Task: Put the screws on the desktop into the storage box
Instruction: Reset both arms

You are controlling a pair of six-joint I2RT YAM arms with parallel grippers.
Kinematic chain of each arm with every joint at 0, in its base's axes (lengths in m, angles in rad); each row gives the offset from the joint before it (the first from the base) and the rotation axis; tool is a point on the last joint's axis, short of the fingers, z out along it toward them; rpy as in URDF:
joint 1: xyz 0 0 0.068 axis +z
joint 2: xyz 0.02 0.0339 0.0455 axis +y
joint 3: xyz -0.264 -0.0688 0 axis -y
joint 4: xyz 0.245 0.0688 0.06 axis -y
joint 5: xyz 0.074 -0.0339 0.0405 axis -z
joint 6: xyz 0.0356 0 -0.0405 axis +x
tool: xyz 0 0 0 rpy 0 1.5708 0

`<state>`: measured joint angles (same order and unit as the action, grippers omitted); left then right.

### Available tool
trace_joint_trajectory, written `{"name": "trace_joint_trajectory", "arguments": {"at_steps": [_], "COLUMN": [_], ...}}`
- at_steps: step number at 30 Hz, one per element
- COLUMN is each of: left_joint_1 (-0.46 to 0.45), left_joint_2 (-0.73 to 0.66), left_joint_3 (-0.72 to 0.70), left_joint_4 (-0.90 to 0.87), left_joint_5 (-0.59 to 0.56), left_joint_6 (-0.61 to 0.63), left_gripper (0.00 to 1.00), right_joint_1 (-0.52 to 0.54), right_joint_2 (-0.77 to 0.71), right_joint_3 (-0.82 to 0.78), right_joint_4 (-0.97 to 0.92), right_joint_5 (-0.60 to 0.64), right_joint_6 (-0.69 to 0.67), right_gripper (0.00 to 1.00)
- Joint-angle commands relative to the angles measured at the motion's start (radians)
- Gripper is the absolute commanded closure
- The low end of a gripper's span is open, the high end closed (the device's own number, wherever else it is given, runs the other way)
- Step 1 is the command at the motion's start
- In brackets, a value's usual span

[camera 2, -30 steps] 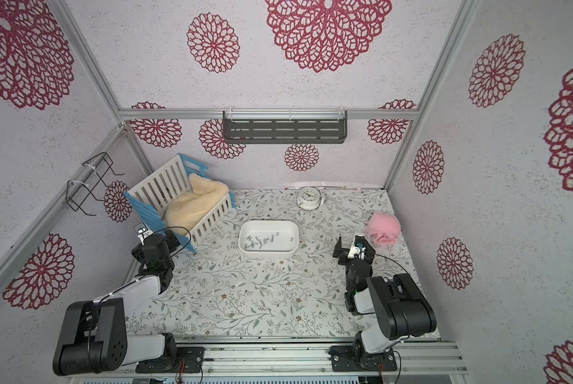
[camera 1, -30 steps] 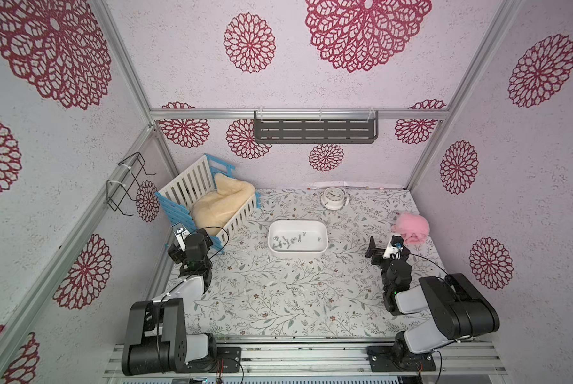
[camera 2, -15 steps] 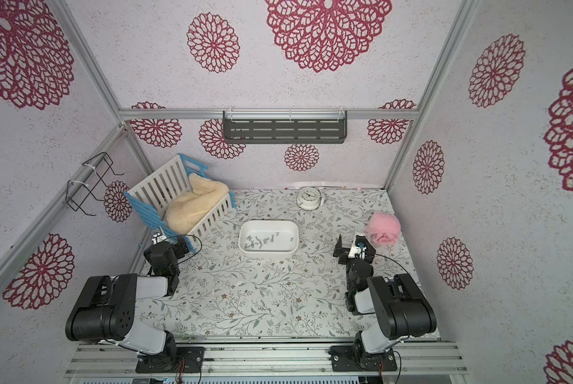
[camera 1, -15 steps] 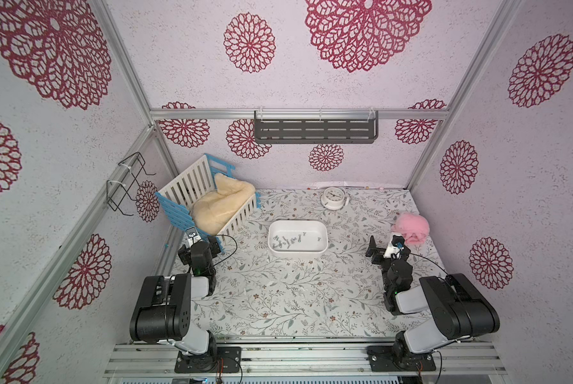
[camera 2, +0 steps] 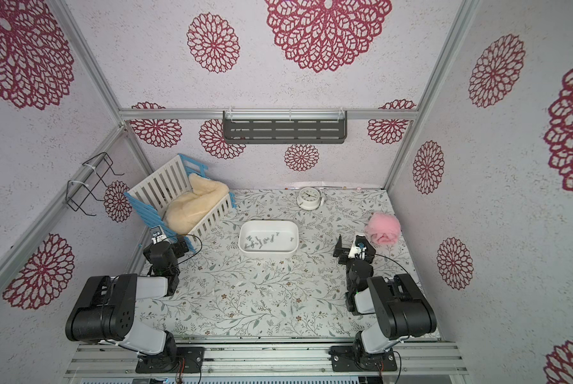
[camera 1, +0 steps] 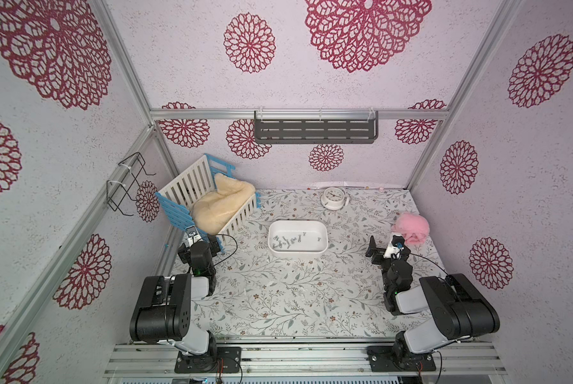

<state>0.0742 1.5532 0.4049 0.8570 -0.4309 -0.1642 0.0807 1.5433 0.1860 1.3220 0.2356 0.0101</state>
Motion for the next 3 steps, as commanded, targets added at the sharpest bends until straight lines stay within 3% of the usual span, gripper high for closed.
{"name": "trace_joint_trajectory", "arguments": {"at_steps": [1,3], "left_joint_1": [-0.008,-0.008], "left_joint_2": [-0.008,-0.008], "left_joint_3": [0.000,0.000], "left_joint_4": [0.040,0.039], "left_joint_5": [0.014,0.014], "left_joint_6": [0.011,0.011], "left_gripper": [0.03,0.03], "right_joint_1": [-0.004,-0.004], "right_joint_2": [-0.011,-0.011], "right_joint_3": [0.010,0.010], "right_joint_4": [0.038,0.037], "right_joint_5": [0.000,-0.001], "right_joint_6": [0.004,0.004], "right_gripper": [0.01,0.01]}}
